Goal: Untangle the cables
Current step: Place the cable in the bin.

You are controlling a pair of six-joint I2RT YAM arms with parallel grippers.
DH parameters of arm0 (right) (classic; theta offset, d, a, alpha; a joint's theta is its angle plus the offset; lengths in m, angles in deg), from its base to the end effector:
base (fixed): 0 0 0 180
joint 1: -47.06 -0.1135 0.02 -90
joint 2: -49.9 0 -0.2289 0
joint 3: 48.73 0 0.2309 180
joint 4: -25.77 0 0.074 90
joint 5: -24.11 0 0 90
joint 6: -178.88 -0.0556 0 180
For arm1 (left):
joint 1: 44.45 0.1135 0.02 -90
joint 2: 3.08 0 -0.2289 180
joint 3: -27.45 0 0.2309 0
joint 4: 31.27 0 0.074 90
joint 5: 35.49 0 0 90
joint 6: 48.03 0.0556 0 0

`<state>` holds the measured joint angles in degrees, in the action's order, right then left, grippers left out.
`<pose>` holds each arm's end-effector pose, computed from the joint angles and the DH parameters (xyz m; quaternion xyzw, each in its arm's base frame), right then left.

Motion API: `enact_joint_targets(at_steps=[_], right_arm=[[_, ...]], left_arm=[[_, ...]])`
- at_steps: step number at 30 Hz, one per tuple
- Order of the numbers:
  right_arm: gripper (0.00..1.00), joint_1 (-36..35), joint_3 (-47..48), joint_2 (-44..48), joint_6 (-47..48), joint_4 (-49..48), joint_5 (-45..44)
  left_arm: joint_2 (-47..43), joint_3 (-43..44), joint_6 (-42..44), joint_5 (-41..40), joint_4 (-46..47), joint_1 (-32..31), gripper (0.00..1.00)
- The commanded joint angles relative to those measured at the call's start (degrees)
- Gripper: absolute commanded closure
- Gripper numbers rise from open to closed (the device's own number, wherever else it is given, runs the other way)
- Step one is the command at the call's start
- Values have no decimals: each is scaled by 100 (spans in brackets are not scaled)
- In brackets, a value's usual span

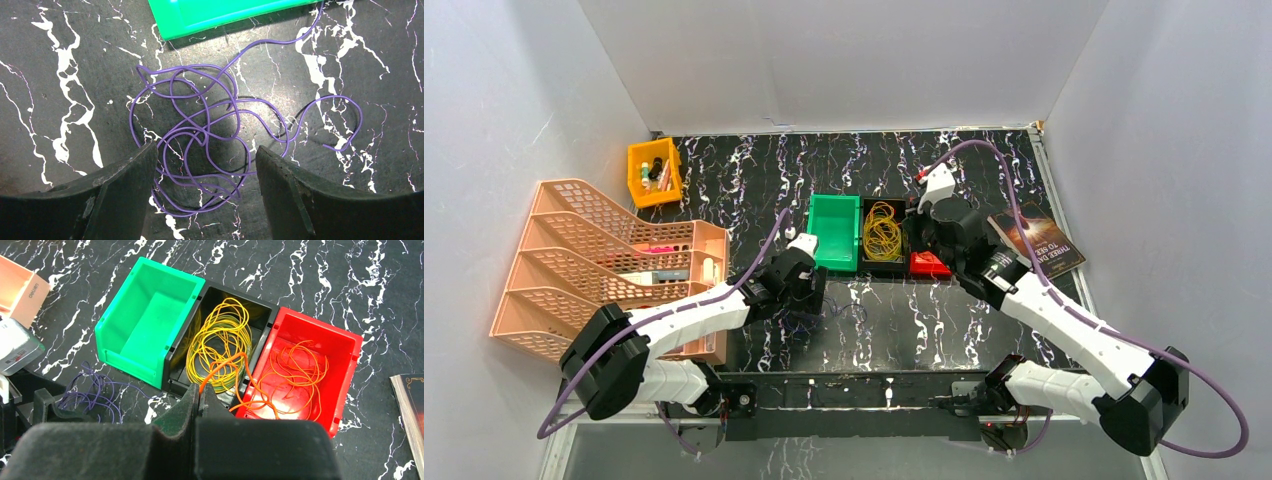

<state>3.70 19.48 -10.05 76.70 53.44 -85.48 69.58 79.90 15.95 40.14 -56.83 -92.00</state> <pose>0.1968 0.1602 0.3028 -0.1215 0.8011 0.1424 0.5685 0.1841 -0.1808 0.1606 0.1254 0.9118 -0.1309 0.3685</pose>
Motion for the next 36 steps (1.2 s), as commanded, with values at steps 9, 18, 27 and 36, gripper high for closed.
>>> enact_joint_targets(at_steps=[9, 18, 27, 36], right_arm=[[100, 282, 367, -108, -112, 3, -96], [100, 1143, 621, -506, -206, 137, 424], [100, 1520, 818, -728, -310, -141, 804], [100, 1656, 829, -726, -233, -181, 767]], left_arm=[[16, 250, 4, -14, -75, -26, 30], [-102, 169, -43, -57, -112, -25, 30], [-145, 151, -61, -74, -144, -26, 30], [-155, 129, -96, -68, -126, -26, 30]])
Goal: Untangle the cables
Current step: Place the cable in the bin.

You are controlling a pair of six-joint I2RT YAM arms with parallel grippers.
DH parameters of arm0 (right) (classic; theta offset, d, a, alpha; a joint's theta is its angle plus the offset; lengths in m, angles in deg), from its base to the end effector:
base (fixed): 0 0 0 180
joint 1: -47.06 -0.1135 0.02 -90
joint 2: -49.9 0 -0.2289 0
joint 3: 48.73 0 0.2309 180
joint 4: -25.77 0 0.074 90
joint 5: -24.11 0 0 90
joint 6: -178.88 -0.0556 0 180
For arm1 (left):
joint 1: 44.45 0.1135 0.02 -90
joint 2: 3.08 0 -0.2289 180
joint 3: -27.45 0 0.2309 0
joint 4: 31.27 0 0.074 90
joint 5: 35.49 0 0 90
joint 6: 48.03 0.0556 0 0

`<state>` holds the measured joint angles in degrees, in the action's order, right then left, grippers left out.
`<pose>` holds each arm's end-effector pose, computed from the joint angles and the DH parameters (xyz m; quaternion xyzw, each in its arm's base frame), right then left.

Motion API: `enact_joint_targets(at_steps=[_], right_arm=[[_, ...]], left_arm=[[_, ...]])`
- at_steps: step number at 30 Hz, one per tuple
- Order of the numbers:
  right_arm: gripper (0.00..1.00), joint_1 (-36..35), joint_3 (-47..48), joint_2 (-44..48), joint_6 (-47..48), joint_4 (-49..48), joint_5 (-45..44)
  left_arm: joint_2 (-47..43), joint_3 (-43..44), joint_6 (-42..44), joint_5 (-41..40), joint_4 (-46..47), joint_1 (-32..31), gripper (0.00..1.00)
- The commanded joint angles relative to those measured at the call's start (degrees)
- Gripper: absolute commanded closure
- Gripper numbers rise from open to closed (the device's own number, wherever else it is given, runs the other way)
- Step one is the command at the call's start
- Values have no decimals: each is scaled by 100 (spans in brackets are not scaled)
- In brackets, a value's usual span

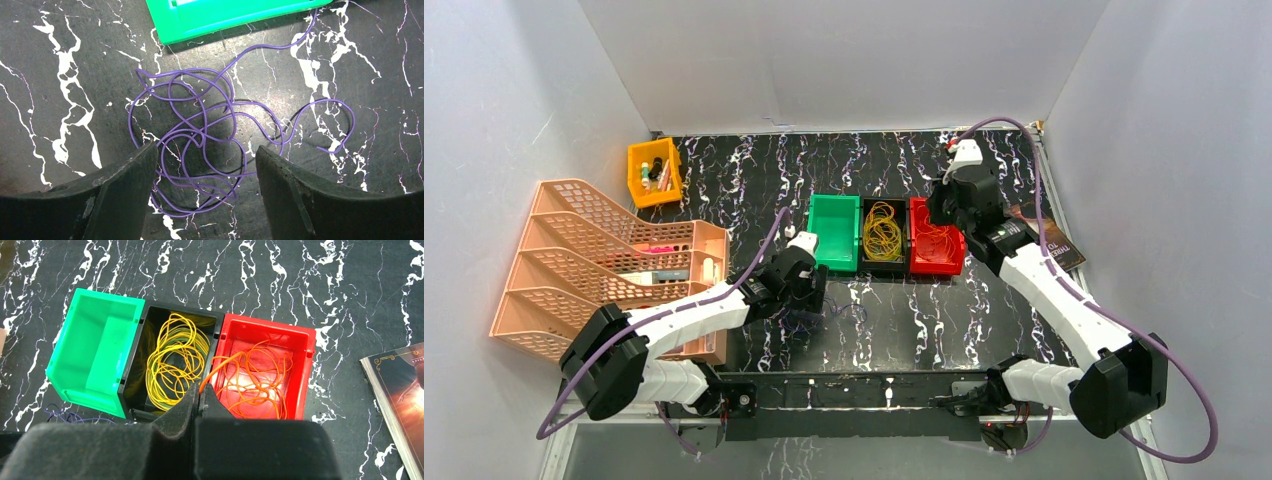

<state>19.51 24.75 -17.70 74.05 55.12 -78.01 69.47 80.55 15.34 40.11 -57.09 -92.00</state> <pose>0.2538 0.1192 0.2977 -0.0346 0.8328 0.1149 0.5405 0.1851 -0.1818 0.1641 0.1197 0.9109 -0.1352 0.3710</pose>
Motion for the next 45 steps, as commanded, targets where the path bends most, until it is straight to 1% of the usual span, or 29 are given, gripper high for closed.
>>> enact_joint_targets(at_steps=[1, 16, 26, 38, 45], right_arm=[[100, 89, 302, 51, 34, -355, 19], [100, 220, 315, 52, 33, -400, -42], [100, 530, 343, -46, -20, -349, -111], [100, 895, 135, -551, -87, -793, 374], [100, 1044, 135, -937, -175, -1097, 833]], left_arm=[[-136, 67, -35, -65, -105, -25, 30], [-163, 20, -39, -57, -84, -25, 30], [-217, 26, -45, -72, -129, -26, 30], [-194, 74, -36, -90, -132, -26, 30], [-244, 26, -64, -104, -158, -27, 30]])
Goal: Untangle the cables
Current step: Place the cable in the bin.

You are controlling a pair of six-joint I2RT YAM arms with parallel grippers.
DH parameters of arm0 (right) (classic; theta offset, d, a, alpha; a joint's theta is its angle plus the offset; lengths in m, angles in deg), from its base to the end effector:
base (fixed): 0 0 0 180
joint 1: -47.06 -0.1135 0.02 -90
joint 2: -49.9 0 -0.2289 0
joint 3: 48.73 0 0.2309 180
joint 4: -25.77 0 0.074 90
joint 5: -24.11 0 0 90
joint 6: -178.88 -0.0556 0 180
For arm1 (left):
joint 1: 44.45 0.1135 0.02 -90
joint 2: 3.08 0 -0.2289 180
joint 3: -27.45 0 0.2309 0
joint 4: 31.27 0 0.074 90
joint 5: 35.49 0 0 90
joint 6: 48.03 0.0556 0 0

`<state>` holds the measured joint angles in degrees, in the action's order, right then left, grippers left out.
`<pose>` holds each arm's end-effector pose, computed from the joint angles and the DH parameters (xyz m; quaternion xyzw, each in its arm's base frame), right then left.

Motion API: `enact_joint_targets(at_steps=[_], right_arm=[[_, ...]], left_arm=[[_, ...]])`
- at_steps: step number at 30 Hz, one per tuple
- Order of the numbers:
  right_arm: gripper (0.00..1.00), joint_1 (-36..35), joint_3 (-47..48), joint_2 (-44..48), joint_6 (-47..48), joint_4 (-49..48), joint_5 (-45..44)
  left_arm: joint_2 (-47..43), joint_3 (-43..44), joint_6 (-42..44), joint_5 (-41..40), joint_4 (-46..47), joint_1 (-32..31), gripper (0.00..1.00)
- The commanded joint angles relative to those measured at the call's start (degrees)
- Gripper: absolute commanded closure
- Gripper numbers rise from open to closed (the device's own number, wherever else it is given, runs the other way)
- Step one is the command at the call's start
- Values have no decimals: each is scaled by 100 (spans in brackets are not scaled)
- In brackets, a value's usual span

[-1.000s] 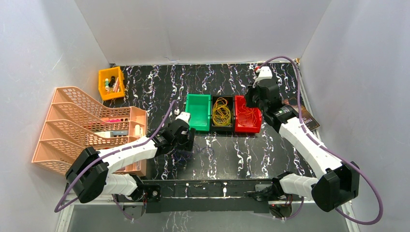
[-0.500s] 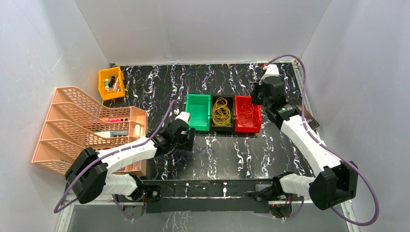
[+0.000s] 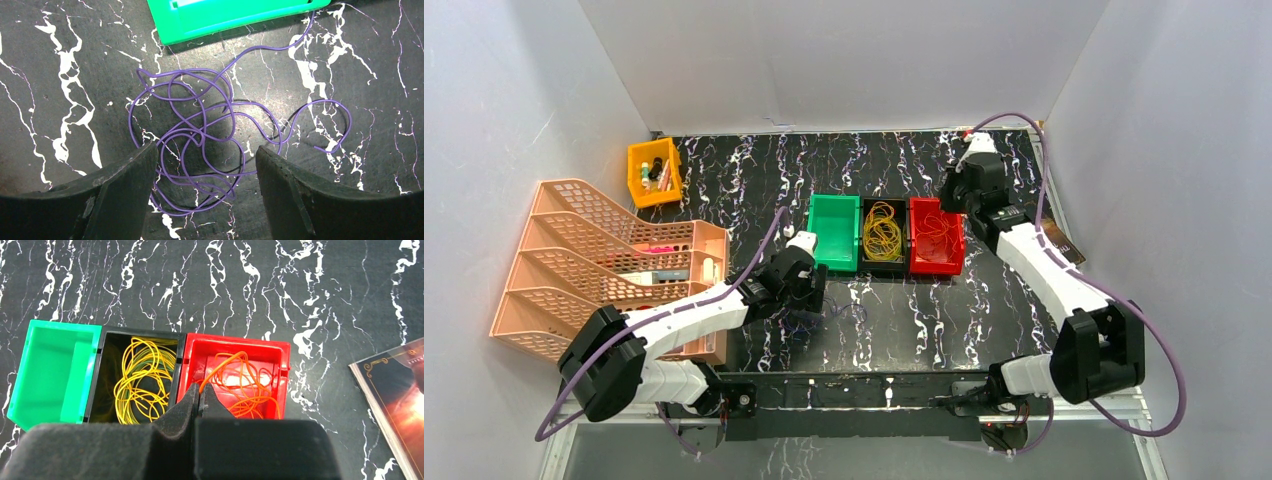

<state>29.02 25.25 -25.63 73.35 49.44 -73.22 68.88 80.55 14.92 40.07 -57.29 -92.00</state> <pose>0.2974 0.0894 0.2739 0.0158 0.8432 0.1027 0.5274 0.1845 -0.1812 0.1663 0.1156 0.9101 -0.1383 0.3731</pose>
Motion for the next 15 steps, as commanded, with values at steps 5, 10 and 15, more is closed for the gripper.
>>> enact_joint_targets(at_steps=[5, 10, 15], right_arm=[[100, 158, 68, -425, -249, -630, 708], [100, 153, -101, -457, -303, -644, 840], [100, 164, -297, -492, -251, -765, 757]], left_arm=[[-268, -24, -55, -129, -167, -23, 30], [-280, -38, -64, -142, -187, -26, 30], [-224, -26, -63, -112, -178, -26, 30]])
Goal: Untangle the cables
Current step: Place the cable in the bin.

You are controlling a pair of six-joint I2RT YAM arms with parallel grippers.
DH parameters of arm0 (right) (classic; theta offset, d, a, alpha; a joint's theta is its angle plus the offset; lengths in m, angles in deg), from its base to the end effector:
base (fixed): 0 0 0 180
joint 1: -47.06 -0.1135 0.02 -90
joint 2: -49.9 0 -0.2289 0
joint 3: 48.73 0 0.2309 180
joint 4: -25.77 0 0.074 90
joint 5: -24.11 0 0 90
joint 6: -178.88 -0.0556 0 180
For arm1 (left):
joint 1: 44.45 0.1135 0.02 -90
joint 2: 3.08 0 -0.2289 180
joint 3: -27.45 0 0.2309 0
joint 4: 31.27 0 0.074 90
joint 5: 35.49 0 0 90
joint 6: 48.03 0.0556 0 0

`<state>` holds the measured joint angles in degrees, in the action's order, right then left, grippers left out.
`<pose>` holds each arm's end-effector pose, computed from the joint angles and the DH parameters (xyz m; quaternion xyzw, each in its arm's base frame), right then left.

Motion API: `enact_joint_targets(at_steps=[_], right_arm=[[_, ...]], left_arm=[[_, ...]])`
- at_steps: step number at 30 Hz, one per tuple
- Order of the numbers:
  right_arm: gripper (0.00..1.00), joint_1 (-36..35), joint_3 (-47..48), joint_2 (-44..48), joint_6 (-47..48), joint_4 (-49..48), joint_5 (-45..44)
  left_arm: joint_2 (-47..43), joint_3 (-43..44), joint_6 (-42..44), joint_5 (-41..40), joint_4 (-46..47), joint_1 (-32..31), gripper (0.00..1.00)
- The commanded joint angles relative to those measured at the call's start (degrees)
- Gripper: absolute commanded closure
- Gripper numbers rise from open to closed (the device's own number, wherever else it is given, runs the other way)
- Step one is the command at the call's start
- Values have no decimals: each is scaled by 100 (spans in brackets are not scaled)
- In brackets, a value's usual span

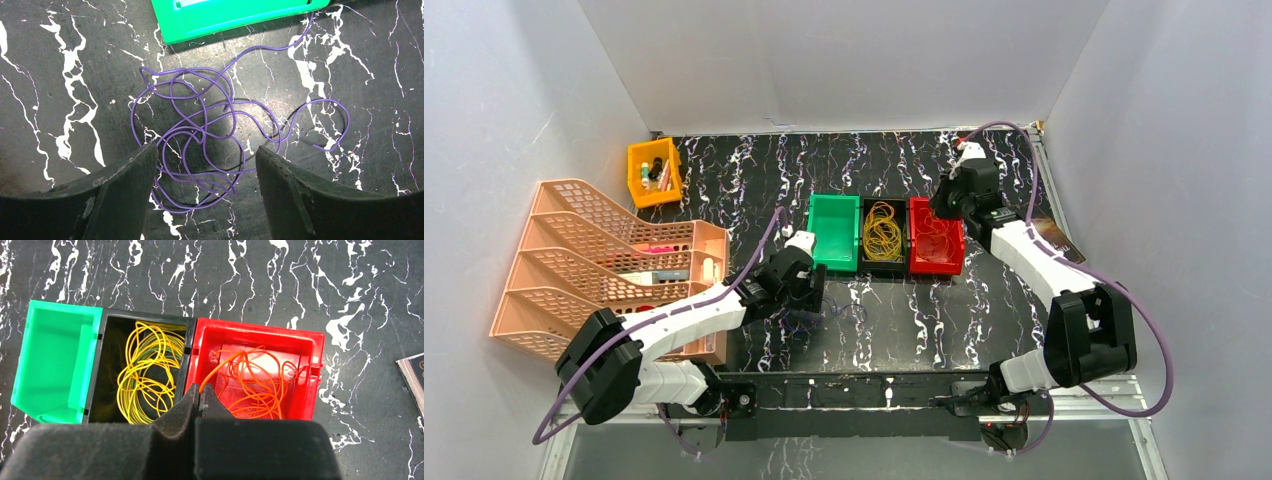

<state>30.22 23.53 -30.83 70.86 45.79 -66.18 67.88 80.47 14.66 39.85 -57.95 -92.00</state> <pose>0.3115 0.0940 0.2436 0.0101 0.8593 0.1511 0.4885 0.1831 -0.1794 0.1690 0.1123 0.9095 -0.1391 0.3754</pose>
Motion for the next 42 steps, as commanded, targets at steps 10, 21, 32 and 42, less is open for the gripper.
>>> enact_joint_targets(at_steps=[10, 21, 32, 42], right_arm=[[100, 42, -456, -954, 265, -1329, 459], [93, 42, -561, -1010, 220, -1066, 208], [71, 42, -430, -531, 264, -704, 64], [55, 41, -384, 143, 347, -325, -109]], left_arm=[[-170, 30, -55, -70, -143, -26, 30], [-200, 5, -72, -44, -155, -25, 30], [-255, -22, -108, -34, -140, -25, 30], [-122, 70, -46, 10, -63, -22, 30]])
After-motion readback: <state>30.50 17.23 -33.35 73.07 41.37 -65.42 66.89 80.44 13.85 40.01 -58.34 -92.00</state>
